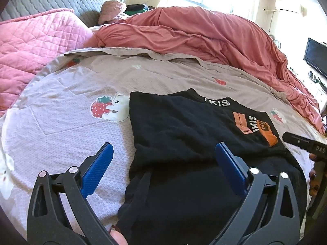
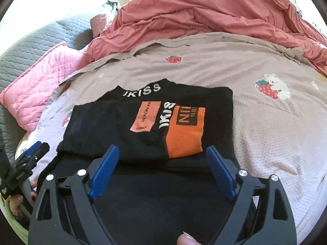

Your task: Fold small clothes

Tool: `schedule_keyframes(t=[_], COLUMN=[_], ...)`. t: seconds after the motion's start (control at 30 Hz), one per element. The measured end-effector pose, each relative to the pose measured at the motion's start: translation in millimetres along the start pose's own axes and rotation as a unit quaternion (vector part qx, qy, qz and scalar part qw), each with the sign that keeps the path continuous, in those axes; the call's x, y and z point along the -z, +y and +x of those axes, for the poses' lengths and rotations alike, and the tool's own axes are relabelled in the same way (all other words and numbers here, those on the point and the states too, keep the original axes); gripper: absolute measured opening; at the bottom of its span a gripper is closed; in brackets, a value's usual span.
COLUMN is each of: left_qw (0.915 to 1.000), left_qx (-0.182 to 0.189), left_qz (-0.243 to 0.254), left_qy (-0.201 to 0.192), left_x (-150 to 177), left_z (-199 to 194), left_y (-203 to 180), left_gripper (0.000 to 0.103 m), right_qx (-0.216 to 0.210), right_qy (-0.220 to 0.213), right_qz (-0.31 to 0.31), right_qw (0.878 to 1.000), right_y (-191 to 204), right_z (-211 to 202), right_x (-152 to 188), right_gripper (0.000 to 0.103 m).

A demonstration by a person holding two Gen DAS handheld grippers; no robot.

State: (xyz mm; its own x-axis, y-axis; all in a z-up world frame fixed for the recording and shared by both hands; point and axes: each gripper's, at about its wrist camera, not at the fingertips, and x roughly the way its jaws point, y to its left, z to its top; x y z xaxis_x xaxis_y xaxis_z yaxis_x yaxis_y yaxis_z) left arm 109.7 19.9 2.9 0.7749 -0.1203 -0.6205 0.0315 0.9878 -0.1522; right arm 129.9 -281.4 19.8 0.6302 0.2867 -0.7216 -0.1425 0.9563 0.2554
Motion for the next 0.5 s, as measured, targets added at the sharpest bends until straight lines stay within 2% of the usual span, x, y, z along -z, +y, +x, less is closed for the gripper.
schedule_keyframes(t=[0.5], left_qw=[0.9999], left_qx=[-0.011], left_qz=[-0.001], left_qy=[0.001], left_x=[17.3], left_z=[-30.6], left_y=[1.8], left_gripper=[0.093], right_qx=[0.008], right_qy=[-0.036], right_qz=[0.008], right_qw=[0.999], right_y=[-23.3], right_z=[-53.3], right_x=[-0.1], right_gripper=[0.086])
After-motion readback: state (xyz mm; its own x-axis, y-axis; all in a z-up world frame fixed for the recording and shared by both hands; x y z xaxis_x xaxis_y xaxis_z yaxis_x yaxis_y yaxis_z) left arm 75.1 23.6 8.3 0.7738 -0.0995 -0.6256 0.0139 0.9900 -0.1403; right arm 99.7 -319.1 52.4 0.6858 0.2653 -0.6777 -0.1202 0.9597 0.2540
